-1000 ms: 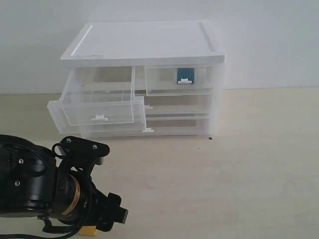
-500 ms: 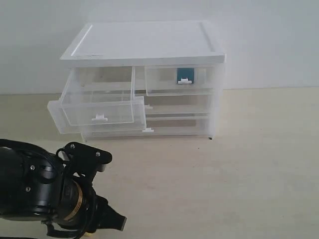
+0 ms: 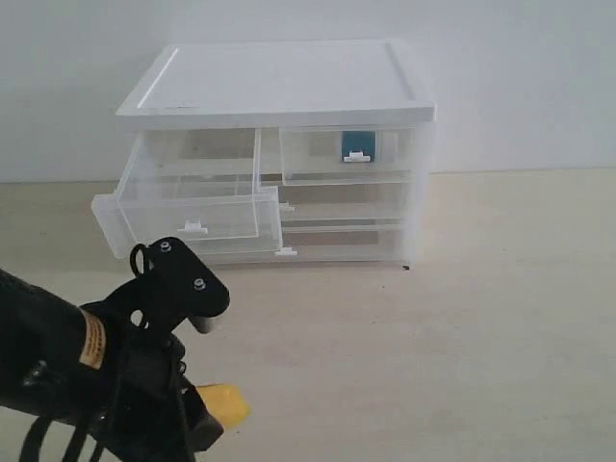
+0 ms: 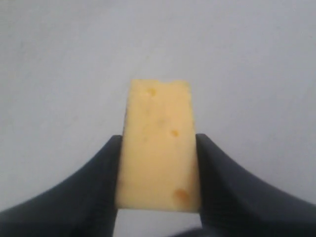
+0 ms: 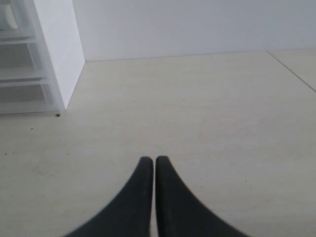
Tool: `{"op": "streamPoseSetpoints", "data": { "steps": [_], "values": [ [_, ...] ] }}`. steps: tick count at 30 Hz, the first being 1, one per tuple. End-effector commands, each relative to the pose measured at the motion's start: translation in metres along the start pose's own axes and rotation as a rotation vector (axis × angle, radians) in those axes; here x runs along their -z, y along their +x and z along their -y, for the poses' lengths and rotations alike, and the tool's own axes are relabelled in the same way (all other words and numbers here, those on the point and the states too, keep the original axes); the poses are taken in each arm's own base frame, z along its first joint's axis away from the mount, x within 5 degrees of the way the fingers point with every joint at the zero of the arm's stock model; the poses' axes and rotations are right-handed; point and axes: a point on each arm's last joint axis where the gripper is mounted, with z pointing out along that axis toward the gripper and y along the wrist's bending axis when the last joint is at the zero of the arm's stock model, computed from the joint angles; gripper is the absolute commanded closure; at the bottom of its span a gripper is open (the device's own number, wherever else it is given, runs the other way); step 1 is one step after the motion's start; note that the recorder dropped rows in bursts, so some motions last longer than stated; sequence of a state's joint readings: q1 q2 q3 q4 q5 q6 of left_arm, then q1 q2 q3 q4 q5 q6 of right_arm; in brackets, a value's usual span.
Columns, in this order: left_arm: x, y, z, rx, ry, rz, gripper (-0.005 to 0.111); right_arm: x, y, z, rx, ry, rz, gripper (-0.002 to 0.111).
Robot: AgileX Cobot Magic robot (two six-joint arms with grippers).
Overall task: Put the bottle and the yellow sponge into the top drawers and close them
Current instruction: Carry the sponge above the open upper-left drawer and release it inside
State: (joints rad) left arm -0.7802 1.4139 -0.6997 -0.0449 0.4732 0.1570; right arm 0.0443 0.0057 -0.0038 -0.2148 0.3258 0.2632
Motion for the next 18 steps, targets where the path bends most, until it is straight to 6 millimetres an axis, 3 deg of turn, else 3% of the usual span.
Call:
{"op": "streamPoseSetpoints", "data": {
  "steps": [1,6,7,9,18],
  "values": [
    [0.033,-0.012,0.011,-0.179,0.116,0.086,0.102,0.000,0.001,0.000,0.002,0.003,0.006,0.108],
    [0.079,-0.036,0.012,-0.271,0.110,0.246,0.102,0.000,0.001,0.000,0.002,0.003,0.006,0.108],
    [0.095,-0.046,0.007,-0.281,0.077,0.307,0.102,0.000,0.001,0.000,0.002,0.003,0.006,0.108],
    [0.108,-0.054,0.000,-0.280,0.048,0.352,0.102,0.000,0.001,0.000,0.002,0.003,0.006,0.108],
    [0.143,-0.075,-0.043,-0.276,-0.102,0.439,0.102,0.000,0.001,0.000,0.001,0.003,0.006,0.108]
  ]
}}
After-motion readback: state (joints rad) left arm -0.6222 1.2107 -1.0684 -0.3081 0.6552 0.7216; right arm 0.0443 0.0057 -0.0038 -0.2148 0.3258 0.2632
